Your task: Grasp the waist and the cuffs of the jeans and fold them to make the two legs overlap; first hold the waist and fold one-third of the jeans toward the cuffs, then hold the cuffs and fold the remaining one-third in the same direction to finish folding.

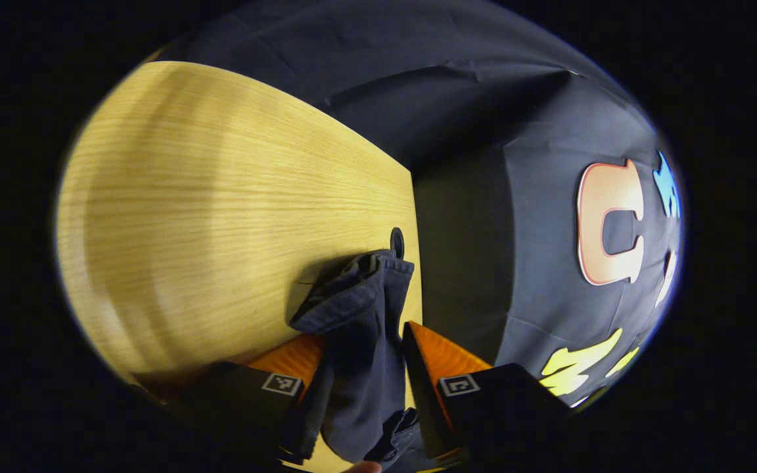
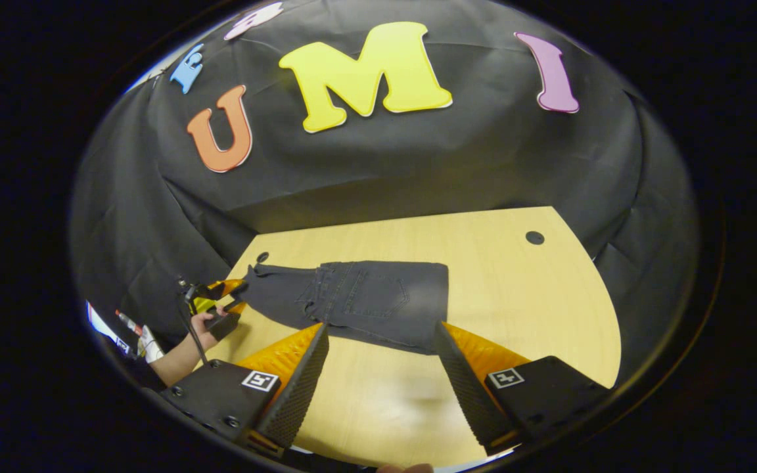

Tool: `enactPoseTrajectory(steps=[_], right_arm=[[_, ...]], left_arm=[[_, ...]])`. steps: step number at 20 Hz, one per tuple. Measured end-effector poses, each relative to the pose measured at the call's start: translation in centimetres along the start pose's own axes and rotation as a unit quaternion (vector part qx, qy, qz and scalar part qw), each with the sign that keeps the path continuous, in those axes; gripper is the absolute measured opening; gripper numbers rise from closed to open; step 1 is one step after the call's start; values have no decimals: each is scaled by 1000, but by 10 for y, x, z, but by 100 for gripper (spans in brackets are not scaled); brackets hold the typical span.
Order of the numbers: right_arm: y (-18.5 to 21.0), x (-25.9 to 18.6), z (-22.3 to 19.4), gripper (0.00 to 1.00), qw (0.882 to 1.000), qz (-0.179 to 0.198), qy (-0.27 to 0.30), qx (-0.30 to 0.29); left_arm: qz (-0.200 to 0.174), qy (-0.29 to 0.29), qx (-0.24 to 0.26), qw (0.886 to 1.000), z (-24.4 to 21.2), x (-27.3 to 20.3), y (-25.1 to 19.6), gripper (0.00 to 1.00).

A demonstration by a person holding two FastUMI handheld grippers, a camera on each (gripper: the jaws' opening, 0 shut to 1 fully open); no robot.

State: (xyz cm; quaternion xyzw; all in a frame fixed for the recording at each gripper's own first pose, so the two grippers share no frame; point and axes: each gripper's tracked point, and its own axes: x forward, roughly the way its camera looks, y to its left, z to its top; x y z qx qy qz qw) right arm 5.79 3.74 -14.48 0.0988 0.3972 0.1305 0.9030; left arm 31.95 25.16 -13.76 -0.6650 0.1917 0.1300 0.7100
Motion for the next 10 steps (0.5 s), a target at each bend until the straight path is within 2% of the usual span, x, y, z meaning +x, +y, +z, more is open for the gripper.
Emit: enactPoseTrajectory(steps=[1,2,3,4,7,8,10], right_arm=[[0,0,-2,94,1000,-1,1,2],[0,0,-2,99,1000,-1,1,3],[0,-1,0,99,1000,-2,0,6],[-1,-2,2,99,1000,-2,-2,9],[-2,-5,-4,94,1000,-2,-16,18],[-3,-5,-4,99,1000,-3,-21,19],[-4,-9,-3,99,999,-1,-31,27]], left_arm=[[7,-1,0,1000,0,5,3,44],[22,-3,5,1000,-3,9,10,43],[24,-2,5,1000,-4,9,11,18],[24,-1,8,1000,-2,5,7,19],[6,-6,29,1000,-5,-11,-23,12],[-7,-9,51,999,-8,-19,-40,11],[-27,-14,113,993,-19,-36,-72,10]])
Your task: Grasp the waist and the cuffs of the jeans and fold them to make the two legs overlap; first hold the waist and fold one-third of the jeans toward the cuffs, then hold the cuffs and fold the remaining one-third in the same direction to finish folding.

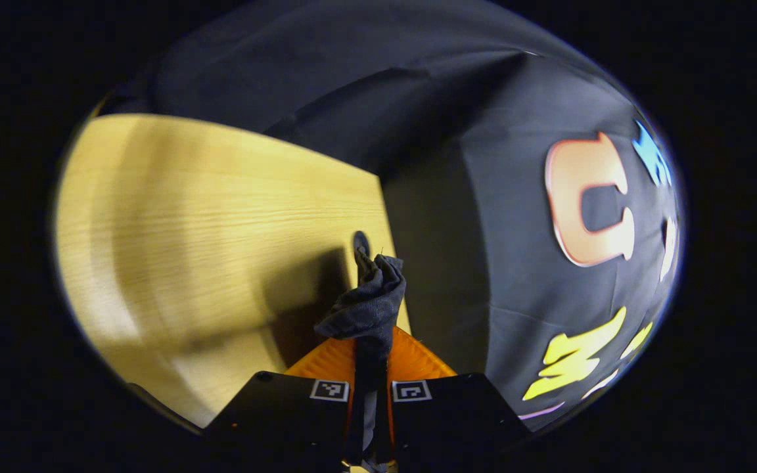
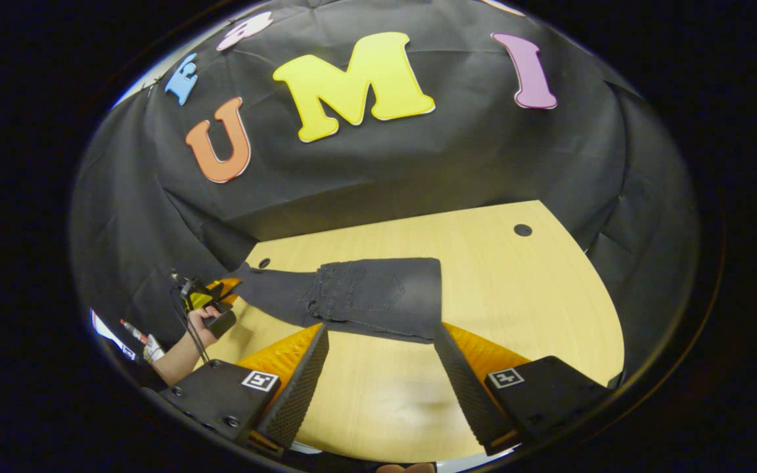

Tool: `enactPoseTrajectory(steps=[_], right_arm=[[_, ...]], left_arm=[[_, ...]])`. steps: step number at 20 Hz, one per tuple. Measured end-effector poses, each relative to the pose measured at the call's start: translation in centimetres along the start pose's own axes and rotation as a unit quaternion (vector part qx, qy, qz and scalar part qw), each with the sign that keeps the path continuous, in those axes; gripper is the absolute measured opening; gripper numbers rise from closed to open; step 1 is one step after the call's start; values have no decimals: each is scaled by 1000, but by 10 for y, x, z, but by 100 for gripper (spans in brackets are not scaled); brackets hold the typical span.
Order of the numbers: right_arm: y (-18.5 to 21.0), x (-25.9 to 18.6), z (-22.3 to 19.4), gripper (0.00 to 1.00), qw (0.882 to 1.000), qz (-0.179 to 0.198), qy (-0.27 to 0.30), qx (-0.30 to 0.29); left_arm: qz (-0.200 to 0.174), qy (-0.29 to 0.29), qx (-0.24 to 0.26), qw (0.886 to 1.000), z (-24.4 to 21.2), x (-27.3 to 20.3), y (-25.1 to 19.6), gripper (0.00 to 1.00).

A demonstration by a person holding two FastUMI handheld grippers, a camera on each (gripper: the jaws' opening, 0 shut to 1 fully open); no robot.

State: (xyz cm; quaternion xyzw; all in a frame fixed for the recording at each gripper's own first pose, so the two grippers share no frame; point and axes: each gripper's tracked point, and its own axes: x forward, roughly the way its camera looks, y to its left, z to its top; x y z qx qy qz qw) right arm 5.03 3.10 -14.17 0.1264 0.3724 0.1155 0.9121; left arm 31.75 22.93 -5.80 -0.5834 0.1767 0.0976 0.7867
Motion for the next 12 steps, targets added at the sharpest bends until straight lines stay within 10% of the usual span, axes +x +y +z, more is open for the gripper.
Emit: enactPoseTrajectory(steps=[5,12], right_arm=[[-8,-14,6,94,999,-8,-50,12],[-77,-79,-36,94,993,-59,-81,64]], left_arm=[[-38,-4,155,987,-42,-27,-109,8],[-69,17,348,935,-188,-37,-195,9]])
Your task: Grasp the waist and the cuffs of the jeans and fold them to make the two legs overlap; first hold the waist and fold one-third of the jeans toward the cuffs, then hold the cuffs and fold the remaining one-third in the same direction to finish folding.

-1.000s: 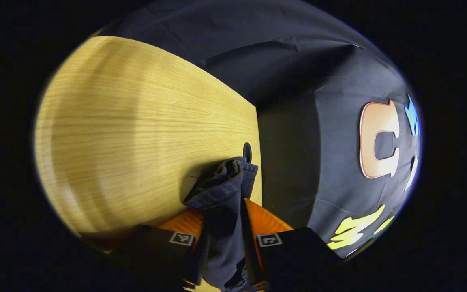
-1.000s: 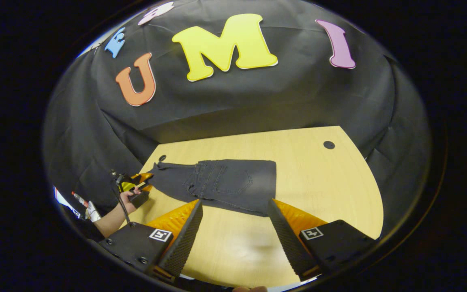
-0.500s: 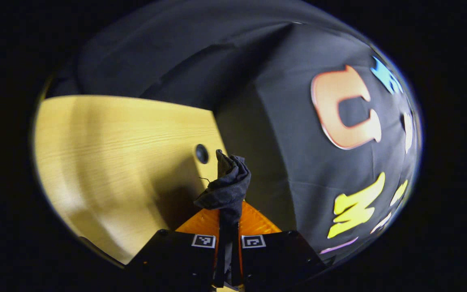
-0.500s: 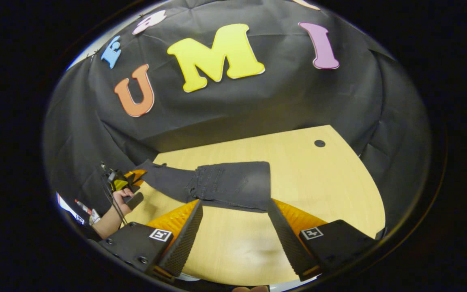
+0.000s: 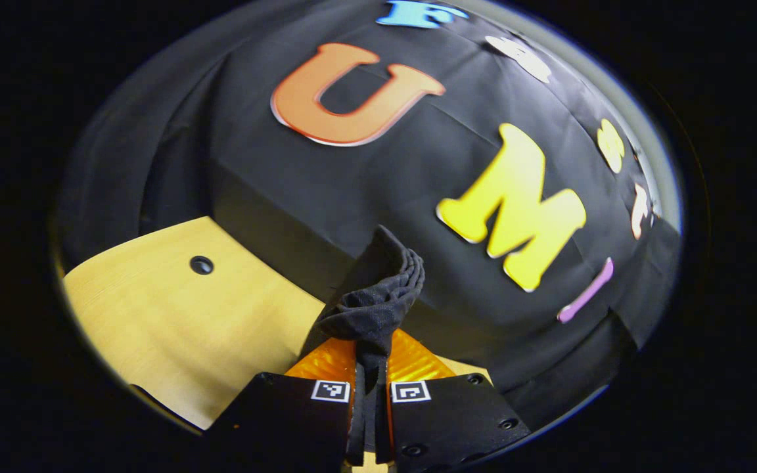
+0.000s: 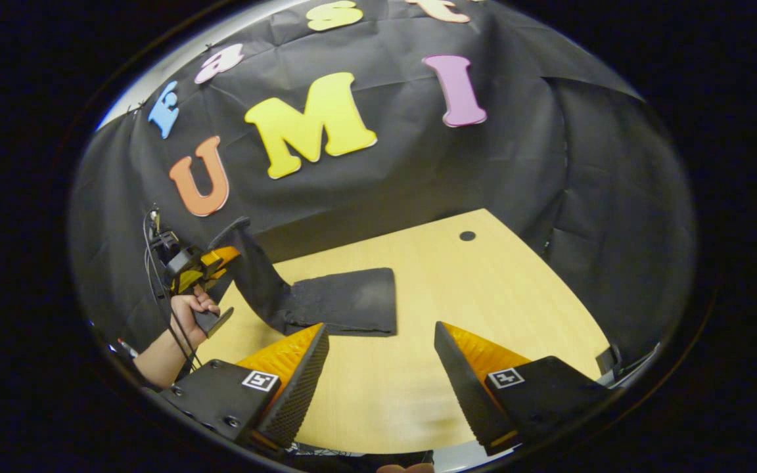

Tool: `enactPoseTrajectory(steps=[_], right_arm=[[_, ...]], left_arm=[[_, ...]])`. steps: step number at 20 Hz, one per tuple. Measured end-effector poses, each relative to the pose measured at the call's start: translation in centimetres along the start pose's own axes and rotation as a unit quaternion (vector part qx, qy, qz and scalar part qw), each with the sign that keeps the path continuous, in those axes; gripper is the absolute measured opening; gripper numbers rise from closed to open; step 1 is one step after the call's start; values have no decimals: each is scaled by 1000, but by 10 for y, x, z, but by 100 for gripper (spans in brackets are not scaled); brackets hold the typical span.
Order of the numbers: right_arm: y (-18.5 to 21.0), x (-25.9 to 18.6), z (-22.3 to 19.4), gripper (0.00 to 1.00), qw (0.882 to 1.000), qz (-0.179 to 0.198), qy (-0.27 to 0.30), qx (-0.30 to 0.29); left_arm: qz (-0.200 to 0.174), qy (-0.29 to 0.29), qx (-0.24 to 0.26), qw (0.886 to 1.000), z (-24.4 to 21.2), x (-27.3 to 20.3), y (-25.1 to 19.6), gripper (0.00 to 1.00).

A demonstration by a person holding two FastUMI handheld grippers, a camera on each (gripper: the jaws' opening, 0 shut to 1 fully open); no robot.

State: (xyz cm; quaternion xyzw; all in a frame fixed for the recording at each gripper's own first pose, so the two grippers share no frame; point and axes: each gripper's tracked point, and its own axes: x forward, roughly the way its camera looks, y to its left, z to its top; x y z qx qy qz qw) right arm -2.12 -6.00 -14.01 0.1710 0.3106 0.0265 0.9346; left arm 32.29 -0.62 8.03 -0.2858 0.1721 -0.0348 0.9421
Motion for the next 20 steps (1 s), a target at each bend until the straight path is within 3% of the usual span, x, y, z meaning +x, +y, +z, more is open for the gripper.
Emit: enactPoseTrajectory(steps=[4,8,9,11,15,16,17,18,20], right_arm=[[-55,-26,-12,94,998,-54,-9,41],[-101,-45,-33,94,993,-96,1,67],[-109,-46,-36,99,992,-103,3,72],[-119,-47,-41,94,991,-109,9,83],[-125,-40,-45,94,990,-106,15,89],[-123,-37,-43,99,990,-103,16,91],[-122,-32,-42,94,991,-100,15,91],[-120,-29,-40,99,991,-96,14,91],[-116,-27,-34,99,992,-90,7,88]], left_arm=[[5,30,98,995,-76,15,-50,9],[18,86,183,979,-176,37,-64,10],[28,101,195,975,-196,42,-60,10],[44,125,210,969,-223,52,-49,11],[55,142,213,965,-241,55,-46,17],[52,147,211,965,-245,54,-48,28],[46,158,212,963,-251,52,-51,50],[37,167,214,962,-256,48,-59,70],[36,160,235,958,-252,45,-64,100]])
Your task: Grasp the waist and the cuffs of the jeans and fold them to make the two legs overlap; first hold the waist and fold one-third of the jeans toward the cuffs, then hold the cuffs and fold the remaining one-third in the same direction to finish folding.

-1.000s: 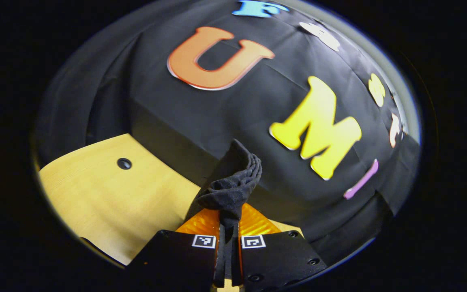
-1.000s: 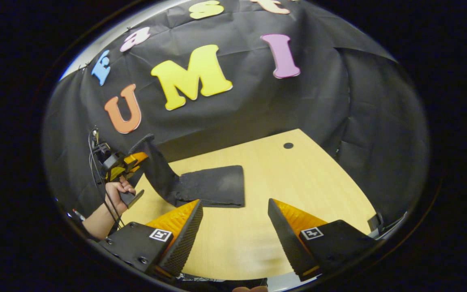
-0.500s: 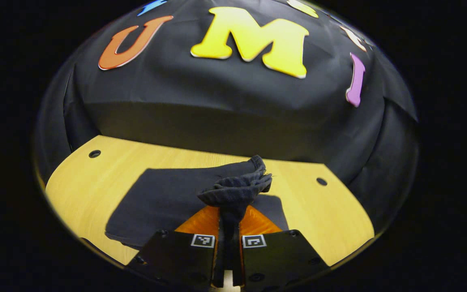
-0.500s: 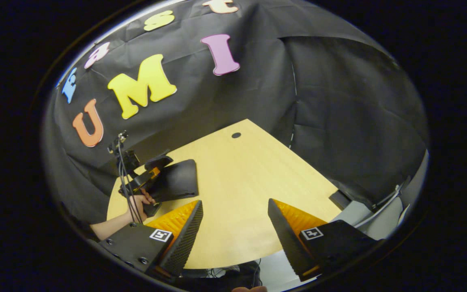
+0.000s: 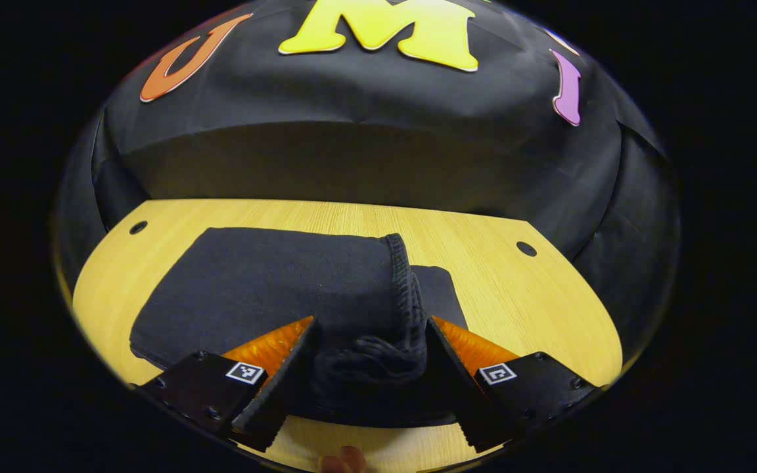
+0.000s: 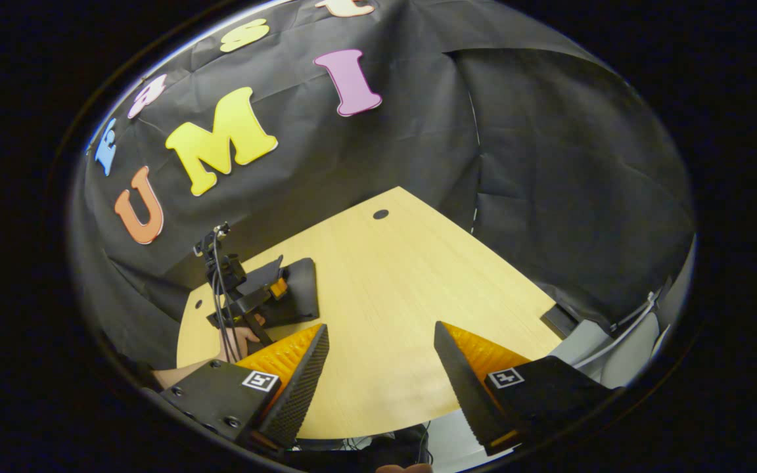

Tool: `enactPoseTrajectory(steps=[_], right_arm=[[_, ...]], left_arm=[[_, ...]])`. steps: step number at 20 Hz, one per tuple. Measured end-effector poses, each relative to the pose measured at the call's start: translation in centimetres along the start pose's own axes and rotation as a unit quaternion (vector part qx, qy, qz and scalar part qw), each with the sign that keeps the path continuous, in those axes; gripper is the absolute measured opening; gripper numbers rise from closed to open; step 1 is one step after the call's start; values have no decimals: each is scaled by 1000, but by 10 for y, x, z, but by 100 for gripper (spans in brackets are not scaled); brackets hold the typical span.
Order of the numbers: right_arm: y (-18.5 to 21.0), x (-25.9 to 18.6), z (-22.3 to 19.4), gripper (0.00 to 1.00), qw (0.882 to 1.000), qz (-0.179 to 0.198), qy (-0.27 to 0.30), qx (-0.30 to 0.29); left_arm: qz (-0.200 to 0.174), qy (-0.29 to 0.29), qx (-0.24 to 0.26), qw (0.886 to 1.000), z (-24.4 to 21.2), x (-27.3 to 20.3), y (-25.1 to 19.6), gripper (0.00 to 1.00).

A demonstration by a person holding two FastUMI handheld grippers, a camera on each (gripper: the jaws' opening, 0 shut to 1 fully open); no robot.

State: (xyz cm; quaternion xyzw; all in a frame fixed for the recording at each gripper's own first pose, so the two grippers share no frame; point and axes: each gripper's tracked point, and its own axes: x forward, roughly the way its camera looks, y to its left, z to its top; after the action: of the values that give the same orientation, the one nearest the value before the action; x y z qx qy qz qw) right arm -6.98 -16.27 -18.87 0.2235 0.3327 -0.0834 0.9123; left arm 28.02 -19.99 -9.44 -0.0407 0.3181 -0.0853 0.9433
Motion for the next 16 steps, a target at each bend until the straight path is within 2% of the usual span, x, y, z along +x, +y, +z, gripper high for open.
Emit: enactPoseTrajectory(steps=[3,4,5,6,7,8,10,11,16], right_arm=[[9,0,6,99,1000,7,-13,-14],[12,-1,9,94,1000,6,-18,-21],[15,2,16,99,999,0,-30,-35],[26,1,27,99,998,3,-46,-47],[45,1,39,99,996,13,-63,-59],[62,1,52,94,994,22,-82,-74],[97,2,77,94,986,44,-119,-109],[118,1,89,99,981,59,-136,-125],[216,-13,131,99,955,137,-205,-162]], left_arm=[[-17,-11,-4,1000,11,-11,-6,100],[-19,-18,-4,1000,18,-21,-6,100],[-22,-26,-3,999,25,-31,-6,100],[-25,-36,0,999,35,-41,-5,100],[-26,-50,2,998,48,-52,-2,100],[-27,-68,4,997,64,-66,5,100],[-28,-104,-6,994,99,-99,23,100],[-26,-125,-10,992,118,-118,35,100],[9,-225,-15,974,210,-223,99,98]])
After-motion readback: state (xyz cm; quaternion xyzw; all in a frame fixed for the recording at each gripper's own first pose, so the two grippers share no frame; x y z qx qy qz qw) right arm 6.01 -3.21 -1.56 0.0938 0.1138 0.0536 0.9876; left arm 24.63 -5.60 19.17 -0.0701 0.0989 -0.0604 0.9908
